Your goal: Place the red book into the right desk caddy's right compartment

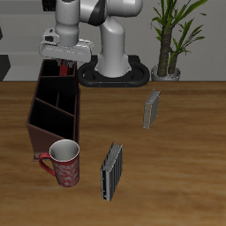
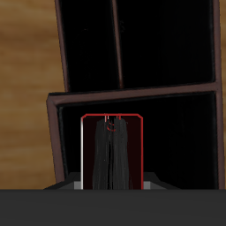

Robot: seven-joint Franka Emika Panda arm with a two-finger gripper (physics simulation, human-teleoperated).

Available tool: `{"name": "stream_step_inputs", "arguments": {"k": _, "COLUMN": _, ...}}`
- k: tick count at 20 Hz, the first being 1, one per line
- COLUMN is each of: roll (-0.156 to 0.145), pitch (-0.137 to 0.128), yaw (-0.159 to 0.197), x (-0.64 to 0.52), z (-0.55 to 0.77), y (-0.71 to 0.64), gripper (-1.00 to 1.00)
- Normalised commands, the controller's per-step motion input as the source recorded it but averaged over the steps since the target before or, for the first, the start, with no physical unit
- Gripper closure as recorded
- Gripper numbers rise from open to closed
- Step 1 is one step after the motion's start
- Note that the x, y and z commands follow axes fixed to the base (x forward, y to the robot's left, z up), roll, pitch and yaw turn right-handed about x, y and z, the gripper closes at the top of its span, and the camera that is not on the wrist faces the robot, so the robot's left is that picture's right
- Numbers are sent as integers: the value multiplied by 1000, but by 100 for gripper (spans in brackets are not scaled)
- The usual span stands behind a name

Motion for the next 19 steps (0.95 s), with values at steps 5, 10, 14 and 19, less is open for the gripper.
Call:
{"name": "stream_step_inputs", "arguments": {"k": 5, "roll": 0, "pitch": 18, "yaw": -3, "x": -109, "z": -34, "y": 57, "gripper": -100}}
{"name": "stream_step_inputs", "arguments": {"k": 10, "roll": 2, "pitch": 5, "yaw": -1, "x": -67, "z": 36, "y": 36, "gripper": -100}}
{"name": "stream_step_inputs", "arguments": {"k": 14, "roll": -17, "pitch": -7, "yaw": -5, "x": 32, "z": 109, "y": -35, "gripper": -100}}
{"name": "stream_step_inputs", "arguments": {"k": 19, "roll": -9, "pitch": 7, "yaw": 10, "x": 159, "z": 120, "y": -52, "gripper": -100}}
